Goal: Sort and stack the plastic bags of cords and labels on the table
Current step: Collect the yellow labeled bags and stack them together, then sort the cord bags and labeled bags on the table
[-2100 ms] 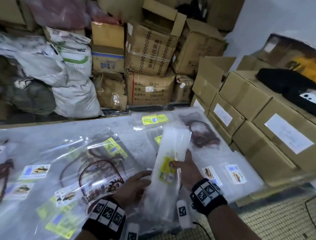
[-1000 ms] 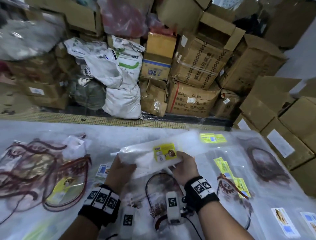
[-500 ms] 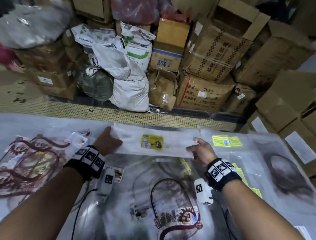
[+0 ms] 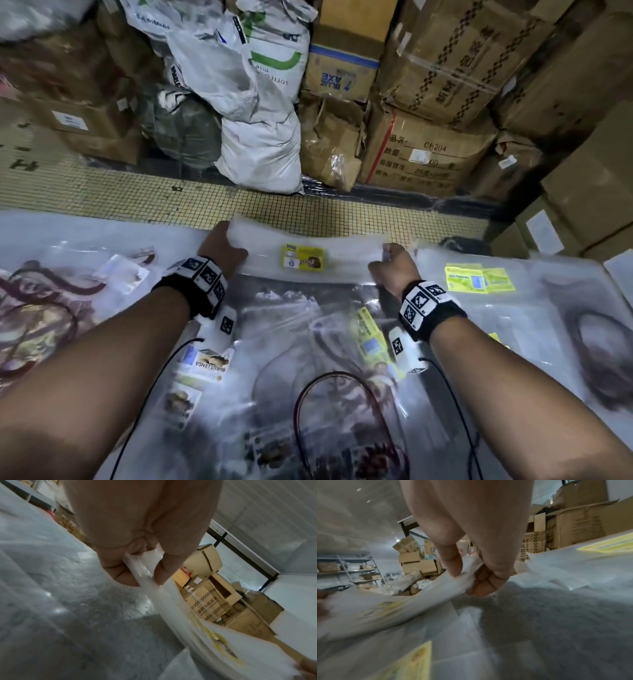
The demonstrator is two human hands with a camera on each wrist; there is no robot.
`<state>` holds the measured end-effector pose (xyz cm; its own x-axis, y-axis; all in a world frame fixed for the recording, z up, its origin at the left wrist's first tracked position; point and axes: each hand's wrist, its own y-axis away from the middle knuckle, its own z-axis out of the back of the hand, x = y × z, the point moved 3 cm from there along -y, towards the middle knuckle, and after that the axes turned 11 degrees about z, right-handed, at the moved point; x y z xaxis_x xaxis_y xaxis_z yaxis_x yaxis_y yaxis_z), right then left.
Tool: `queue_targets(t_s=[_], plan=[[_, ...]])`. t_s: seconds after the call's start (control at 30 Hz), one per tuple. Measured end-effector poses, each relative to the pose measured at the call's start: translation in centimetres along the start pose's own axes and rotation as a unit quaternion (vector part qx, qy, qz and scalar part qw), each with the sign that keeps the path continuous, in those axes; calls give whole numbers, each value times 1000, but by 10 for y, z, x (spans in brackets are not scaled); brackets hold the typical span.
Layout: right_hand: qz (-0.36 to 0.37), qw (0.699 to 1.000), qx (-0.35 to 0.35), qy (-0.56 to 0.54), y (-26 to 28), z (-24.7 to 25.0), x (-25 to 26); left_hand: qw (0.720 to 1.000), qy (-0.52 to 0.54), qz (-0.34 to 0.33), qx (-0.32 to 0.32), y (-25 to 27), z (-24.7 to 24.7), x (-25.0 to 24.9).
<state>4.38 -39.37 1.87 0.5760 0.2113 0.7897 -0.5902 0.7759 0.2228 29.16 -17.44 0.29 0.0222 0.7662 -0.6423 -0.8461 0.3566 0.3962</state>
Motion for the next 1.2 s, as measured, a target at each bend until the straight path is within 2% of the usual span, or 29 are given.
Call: queue_targets(t_s=[0.13, 0.3, 0.37, 0.47, 0.57, 0.63, 0.67, 0.8, 0.93, 0.97, 1.03, 1.1, 1.2], plan=[[3, 997, 12, 78, -7, -7, -12, 997, -78, 22, -6, -5, -5, 4], [30, 990, -11, 140, 0, -7, -4, 995, -89, 20, -30, 0, -9, 9], [27, 986, -2, 164, 6, -10, -4, 992, -116, 7, -47, 8, -11, 9], [87, 965, 10, 247, 20, -19, 4, 986, -157, -47, -37, 25, -17, 8], [113, 927, 93, 346, 25, -33, 9, 971, -230, -56, 17, 36, -31, 14], [97, 911, 148, 373, 28, -39, 9, 971, -232, -49, 12, 38, -34, 17], [93, 908, 155, 377, 30, -39, 9, 973, -224, -47, 13, 38, -34, 19], [113, 924, 131, 341, 38, -31, 11, 990, -132, -46, 33, 39, -24, 20], [158, 949, 26, 271, 62, -11, 12, 988, -118, -103, -9, 73, -10, 16], [153, 958, 28, 239, 73, -8, 11, 987, -120, -110, -8, 89, -11, 18], [123, 966, 83, 212, 103, -4, 4, 982, -151, -114, 25, 128, -24, 28], [97, 959, 135, 231, 135, -6, -17, 963, -232, -111, 83, 173, -50, 46], [65, 960, 148, 227, 175, -14, -52, 934, -313, -103, 140, 223, -83, 73]])
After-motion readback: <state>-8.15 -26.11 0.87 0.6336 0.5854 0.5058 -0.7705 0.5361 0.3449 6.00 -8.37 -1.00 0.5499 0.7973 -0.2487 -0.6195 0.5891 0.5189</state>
